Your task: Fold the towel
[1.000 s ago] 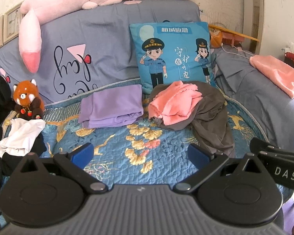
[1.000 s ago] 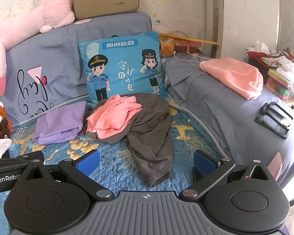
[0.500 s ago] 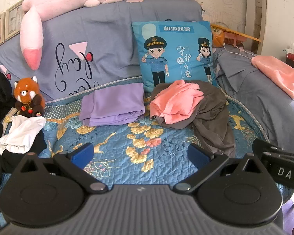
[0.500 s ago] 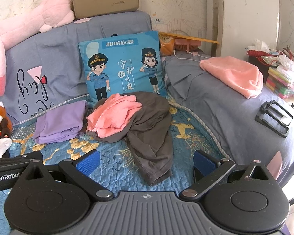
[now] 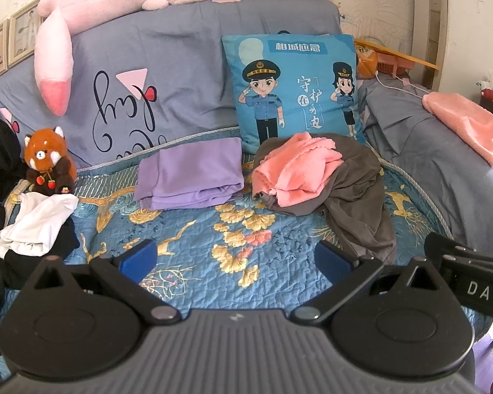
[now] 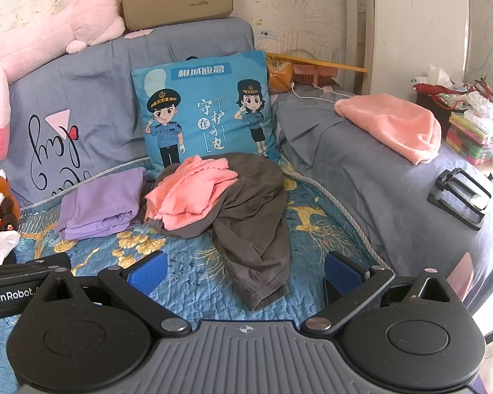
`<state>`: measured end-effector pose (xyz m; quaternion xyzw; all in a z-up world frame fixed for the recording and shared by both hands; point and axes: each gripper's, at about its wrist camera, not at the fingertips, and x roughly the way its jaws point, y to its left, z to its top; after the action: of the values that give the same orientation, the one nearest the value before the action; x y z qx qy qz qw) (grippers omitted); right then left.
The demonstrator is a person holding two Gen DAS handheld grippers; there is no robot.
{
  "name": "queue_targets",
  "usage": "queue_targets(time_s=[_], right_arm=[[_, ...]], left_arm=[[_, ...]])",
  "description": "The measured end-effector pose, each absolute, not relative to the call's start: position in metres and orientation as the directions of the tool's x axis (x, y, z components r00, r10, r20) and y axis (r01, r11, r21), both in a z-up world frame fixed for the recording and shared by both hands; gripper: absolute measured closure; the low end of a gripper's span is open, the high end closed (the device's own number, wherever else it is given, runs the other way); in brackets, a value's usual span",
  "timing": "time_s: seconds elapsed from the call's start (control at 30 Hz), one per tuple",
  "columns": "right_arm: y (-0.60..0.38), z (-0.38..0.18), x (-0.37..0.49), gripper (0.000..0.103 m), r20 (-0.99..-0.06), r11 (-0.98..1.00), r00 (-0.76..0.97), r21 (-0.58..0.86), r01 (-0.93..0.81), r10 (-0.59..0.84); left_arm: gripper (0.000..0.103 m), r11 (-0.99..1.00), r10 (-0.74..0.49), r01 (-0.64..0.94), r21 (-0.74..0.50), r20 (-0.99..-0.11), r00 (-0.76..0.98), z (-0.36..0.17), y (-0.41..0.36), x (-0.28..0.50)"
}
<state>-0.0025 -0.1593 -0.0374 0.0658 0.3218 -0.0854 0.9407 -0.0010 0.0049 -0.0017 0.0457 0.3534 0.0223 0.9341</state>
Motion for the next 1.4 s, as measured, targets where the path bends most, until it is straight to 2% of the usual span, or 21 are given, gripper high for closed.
queue_targets(time_s=[1.4], right_arm=[[-0.160,-0.046,0.006,0.000,-0.639,0.976,0.760,0.068,0.206,-0.116]], left_arm=[[0.000,0.994,0.074,-0.003,0.106,-0.678,0.731,-0.012,0.005,0.008]])
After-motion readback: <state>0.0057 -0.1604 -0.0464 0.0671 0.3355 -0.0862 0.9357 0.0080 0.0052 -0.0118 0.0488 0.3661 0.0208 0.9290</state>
